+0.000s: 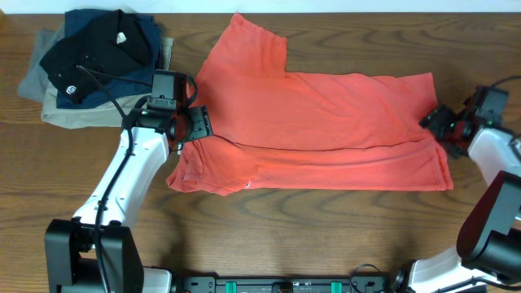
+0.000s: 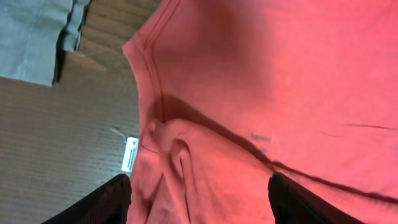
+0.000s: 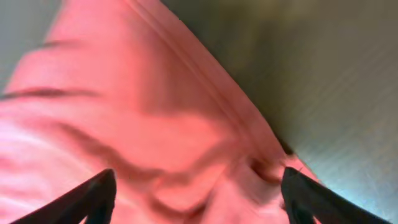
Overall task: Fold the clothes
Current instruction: 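Move both grippers to the back edge and grasp the shirt's back corners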
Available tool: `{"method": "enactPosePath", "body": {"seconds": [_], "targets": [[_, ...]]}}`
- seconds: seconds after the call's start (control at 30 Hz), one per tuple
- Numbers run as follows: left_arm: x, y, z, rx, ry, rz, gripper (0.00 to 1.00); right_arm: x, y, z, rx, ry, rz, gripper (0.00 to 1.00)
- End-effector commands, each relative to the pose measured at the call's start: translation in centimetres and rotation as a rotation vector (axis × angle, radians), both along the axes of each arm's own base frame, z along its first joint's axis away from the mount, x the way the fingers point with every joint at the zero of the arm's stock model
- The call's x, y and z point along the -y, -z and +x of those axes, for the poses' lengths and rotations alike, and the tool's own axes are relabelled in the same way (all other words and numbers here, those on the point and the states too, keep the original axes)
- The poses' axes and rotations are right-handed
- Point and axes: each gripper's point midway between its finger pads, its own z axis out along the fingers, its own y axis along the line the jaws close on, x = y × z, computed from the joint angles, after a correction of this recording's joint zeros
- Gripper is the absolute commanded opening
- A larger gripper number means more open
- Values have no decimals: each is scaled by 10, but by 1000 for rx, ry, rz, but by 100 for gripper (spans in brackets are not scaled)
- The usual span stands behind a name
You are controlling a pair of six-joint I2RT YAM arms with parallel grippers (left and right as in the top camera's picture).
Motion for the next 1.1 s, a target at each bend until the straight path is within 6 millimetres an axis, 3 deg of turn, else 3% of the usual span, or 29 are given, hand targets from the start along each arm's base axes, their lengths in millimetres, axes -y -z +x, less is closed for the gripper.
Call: {"method": "enactPosePath", "body": {"seconds": [0.0, 0.17, 0.27, 0.33, 0.87, 1.07], "targets": [[9, -38, 27, 109, 70, -11, 72, 11, -62, 38, 129, -90, -37, 89], [14, -91, 62, 267, 114, 4, 77, 20, -133, 60, 191, -172, -138, 93], [17, -109, 85, 349, 125, 6, 79, 21, -159, 66, 219, -185, -161, 95], [18, -109, 98, 376, 124, 4, 80, 18, -164, 66, 221, -195, -165, 96], [40, 17, 174, 363, 153, -54, 86, -43, -138, 57, 92, -383, -143, 96], [40, 47, 184, 365, 153, -45, 88, -50, -129, 47, 4, -388, -200, 97]]}}
